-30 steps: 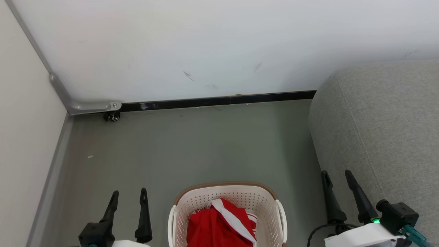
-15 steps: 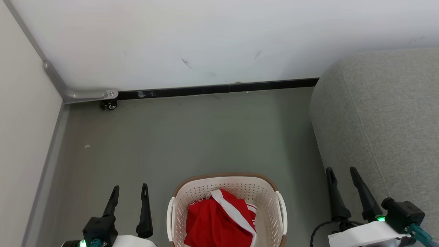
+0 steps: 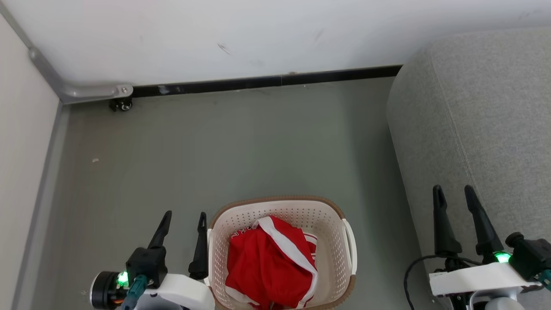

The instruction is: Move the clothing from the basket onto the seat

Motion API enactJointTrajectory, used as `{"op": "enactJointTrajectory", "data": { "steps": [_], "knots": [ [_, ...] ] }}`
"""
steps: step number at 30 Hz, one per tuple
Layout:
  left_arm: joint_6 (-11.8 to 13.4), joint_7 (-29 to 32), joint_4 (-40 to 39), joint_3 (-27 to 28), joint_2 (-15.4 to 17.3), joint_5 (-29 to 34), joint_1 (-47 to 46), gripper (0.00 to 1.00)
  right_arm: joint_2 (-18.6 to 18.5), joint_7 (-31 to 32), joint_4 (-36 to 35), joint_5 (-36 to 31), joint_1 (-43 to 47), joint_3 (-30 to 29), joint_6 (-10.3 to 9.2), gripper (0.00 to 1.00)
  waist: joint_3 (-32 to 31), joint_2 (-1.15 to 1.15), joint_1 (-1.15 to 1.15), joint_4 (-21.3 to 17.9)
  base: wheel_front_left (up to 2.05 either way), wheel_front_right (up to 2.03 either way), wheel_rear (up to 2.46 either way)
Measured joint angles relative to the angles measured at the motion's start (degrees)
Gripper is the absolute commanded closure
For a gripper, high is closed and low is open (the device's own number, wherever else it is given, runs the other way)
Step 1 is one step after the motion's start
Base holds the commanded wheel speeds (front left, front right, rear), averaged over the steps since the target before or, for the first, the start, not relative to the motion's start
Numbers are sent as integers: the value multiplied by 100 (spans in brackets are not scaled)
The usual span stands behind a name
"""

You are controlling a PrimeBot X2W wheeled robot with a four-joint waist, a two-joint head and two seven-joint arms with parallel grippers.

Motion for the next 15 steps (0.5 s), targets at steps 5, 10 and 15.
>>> {"op": "enactJointTrajectory", "data": {
  "steps": [5,10,15],
  "knots": [
    [-58,0,154,-83,-3,52,-231,0,2,-1,-165,1,-59,-103,0,0,249,0,0,-63,0,0,0],
    [-110,-2,334,-205,-9,114,-447,0,1,-1,-355,11,-268,-148,0,0,523,0,0,-136,0,0,0],
    [-231,-4,534,-298,-9,160,-602,0,1,-1,-495,47,-447,-147,0,0,801,0,0,-216,0,0,0]
  ]
}}
